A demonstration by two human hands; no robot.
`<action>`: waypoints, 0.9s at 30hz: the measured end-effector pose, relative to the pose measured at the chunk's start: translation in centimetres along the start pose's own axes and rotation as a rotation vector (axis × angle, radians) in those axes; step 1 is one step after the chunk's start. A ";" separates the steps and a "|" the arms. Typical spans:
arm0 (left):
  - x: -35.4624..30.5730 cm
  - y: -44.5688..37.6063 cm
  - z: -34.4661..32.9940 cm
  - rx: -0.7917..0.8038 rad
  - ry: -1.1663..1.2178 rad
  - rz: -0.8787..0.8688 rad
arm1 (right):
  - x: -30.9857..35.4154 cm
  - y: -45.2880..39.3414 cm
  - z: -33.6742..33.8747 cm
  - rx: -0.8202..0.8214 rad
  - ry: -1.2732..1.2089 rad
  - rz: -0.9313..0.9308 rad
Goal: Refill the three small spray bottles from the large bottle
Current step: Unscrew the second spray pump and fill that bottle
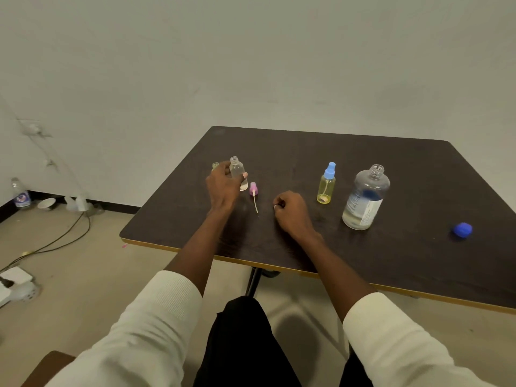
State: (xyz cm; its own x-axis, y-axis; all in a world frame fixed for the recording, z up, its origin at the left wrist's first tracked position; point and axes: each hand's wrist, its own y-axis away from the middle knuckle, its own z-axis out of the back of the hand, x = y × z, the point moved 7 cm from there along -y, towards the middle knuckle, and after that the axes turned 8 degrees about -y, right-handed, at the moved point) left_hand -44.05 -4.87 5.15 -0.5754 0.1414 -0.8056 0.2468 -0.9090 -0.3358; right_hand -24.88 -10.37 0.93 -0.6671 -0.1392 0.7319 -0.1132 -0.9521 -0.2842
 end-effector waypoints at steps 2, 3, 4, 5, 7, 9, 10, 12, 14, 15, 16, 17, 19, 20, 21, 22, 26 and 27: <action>0.3 -0.3 -0.4 0.018 -0.018 0.015 | -0.2 0.0 0.0 0.000 -0.006 -0.003; 0.5 -0.4 -0.7 0.024 -0.025 0.019 | -0.3 -0.1 0.0 -0.004 -0.010 -0.005; 0.7 -0.5 -0.9 0.031 -0.035 0.023 | -0.3 0.0 0.0 -0.006 -0.012 -0.006; 0.7 -0.6 -1.2 0.036 -0.043 0.024 | -0.3 -0.1 -0.1 -0.009 -0.010 -0.005; 0.5 -0.5 -1.6 0.047 -0.058 0.006 | -0.4 0.0 -0.1 -0.010 -0.005 -0.002; 0.1 -0.3 -1.8 0.044 -0.078 -0.021 | -0.5 0.0 -0.2 -0.010 -0.004 0.000; 0.0 -0.2 -1.8 0.038 -0.081 -0.026 | -0.5 0.1 -0.2 -0.013 -0.004 0.003; -0.1 -0.2 -1.9 0.034 -0.089 -0.030 | -0.5 0.1 -0.1 -0.018 -0.006 0.007; 0.1 -0.2 -1.9 0.030 -0.112 -0.025 | -0.5 0.1 0.0 -0.017 -0.010 0.001; 0.1 -0.2 -1.9 0.028 -0.119 -0.020 | -0.5 0.2 0.0 -0.017 -0.010 0.000; 0.1 -0.2 -1.8 0.024 -0.122 -0.023 | -0.4 0.2 0.1 -0.019 -0.008 0.004; 0.1 0.0 -1.8 0.024 -0.122 -0.024 | -0.3 0.2 0.1 -0.022 -0.004 0.011; 0.0 0.4 -1.7 0.025 -0.123 -0.023 | -0.2 0.2 0.1 -0.025 0.000 0.020; -0.2 0.6 -1.6 0.022 -0.113 -0.028 | -0.2 0.2 0.0 -0.021 0.001 0.019; -0.2 0.8 -1.5 0.016 -0.095 -0.037 | -0.3 0.2 -0.1 -0.019 0.003 0.017; -0.1 1.0 -1.5 0.013 -0.079 -0.045 | -0.4 0.2 -0.1 -0.018 0.006 0.016; 0.0 2.3 -1.4 -0.017 -0.051 -0.028 | -0.4 0.4 -0.1 -0.020 0.013 0.016; 0.0 2.8 -1.2 -0.049 -0.044 -0.036 | -0.4 0.4 -0.1 -0.021 0.011 0.016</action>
State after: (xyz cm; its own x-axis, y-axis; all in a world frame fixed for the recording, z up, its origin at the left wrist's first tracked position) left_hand -42.46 -6.94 3.63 -0.6180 0.1555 -0.7706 0.2625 -0.8832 -0.3888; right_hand -24.74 -10.67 0.50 -0.6772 -0.1514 0.7200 -0.1178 -0.9437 -0.3092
